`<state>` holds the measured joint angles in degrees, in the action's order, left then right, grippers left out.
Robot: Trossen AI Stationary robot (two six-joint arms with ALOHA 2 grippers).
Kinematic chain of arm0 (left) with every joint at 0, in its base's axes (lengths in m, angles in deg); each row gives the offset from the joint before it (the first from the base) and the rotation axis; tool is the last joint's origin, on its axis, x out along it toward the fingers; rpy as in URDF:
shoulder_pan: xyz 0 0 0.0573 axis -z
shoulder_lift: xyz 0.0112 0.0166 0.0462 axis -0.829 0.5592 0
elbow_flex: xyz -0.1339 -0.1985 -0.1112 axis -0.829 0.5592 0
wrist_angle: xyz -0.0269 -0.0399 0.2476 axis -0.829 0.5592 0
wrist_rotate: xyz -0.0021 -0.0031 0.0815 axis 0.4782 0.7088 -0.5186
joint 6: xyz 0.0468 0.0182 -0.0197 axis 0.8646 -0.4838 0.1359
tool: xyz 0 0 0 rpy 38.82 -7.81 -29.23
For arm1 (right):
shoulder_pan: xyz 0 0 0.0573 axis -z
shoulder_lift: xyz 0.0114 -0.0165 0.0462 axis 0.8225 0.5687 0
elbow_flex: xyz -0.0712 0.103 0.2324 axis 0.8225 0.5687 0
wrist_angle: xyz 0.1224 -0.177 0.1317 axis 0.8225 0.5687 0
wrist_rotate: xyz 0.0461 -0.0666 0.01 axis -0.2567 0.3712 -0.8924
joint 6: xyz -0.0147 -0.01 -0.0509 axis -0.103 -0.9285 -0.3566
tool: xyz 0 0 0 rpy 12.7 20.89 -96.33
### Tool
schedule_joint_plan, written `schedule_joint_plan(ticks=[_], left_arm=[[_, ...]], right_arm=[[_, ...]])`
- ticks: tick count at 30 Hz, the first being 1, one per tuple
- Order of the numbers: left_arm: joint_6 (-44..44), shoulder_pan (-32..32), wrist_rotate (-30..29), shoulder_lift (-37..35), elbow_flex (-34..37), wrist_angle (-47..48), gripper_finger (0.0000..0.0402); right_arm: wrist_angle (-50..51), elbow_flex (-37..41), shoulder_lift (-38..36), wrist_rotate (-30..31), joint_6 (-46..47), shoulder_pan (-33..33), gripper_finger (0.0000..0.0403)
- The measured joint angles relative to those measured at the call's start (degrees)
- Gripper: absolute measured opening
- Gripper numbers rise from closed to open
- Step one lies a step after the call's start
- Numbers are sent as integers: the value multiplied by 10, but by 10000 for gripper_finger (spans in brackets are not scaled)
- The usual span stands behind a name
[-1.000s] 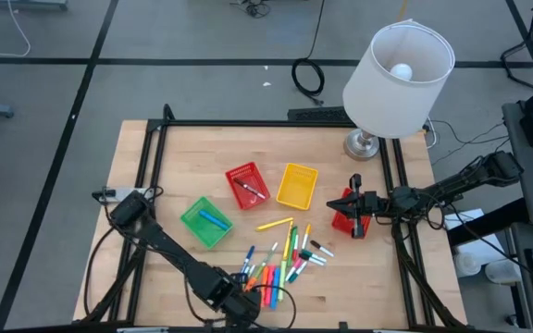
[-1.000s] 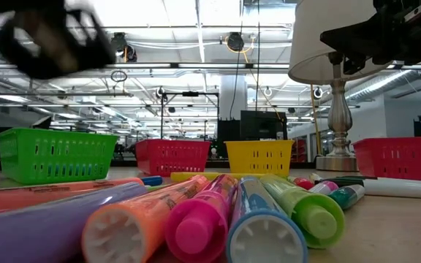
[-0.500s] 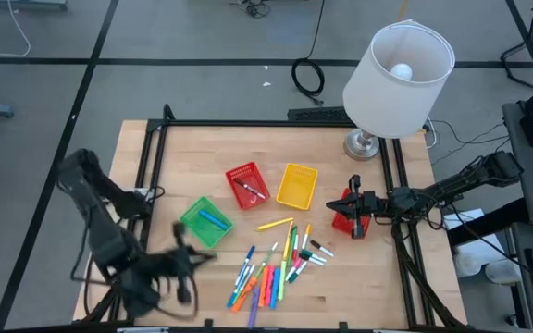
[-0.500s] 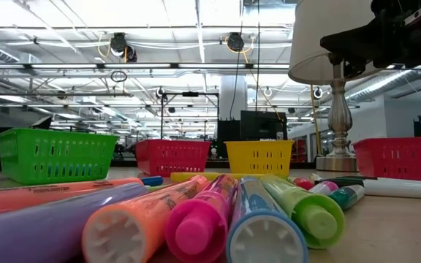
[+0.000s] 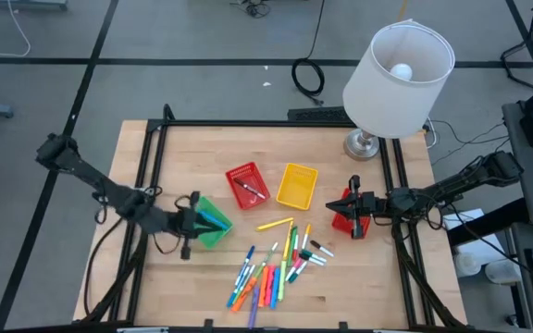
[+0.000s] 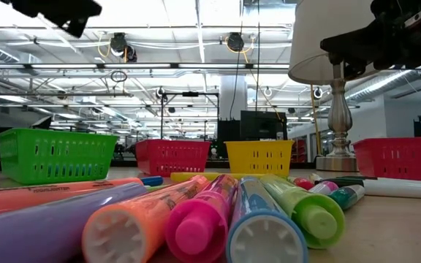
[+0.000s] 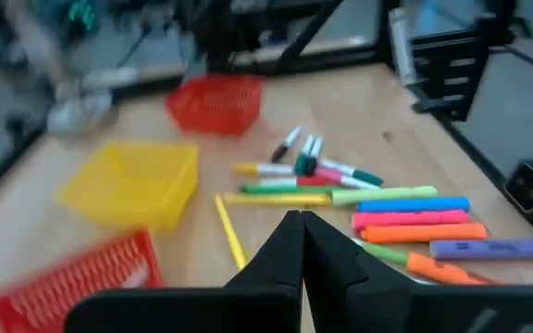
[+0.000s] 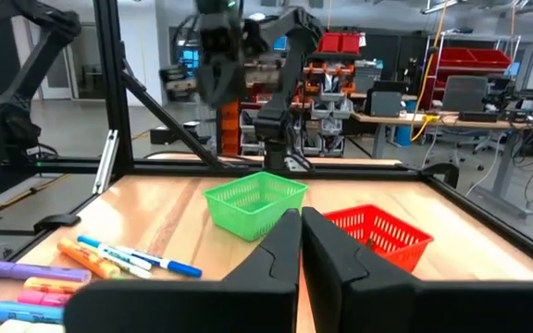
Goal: Pick & Place Markers
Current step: Put the top yellow pen into the yellow bin
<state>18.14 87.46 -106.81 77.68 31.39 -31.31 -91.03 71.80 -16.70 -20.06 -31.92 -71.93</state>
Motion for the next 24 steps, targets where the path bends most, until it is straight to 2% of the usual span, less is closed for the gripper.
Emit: schedule_joint_plan(ticks=[5,9,13,16,20,24], left_arm=[[88,-41,22,-133,4,59,2],[137,-119,127,-244,4,102,2],[142,-229,229,-317,4,158,2],[130,-297,278,-372,7,209,1],[100,-353,328,-424,57,152,1],[41,-379,340,-415,115,89,1]], right_arm=[[6,0,0,0,-2,0,0],[6,0,0,1,-17,5,0],[7,0,0,2,-19,31,0],[19,0,0,2,-19,47,0],[31,0,0,1,-19,61,0],[29,0,0,-1,-20,72,0]])
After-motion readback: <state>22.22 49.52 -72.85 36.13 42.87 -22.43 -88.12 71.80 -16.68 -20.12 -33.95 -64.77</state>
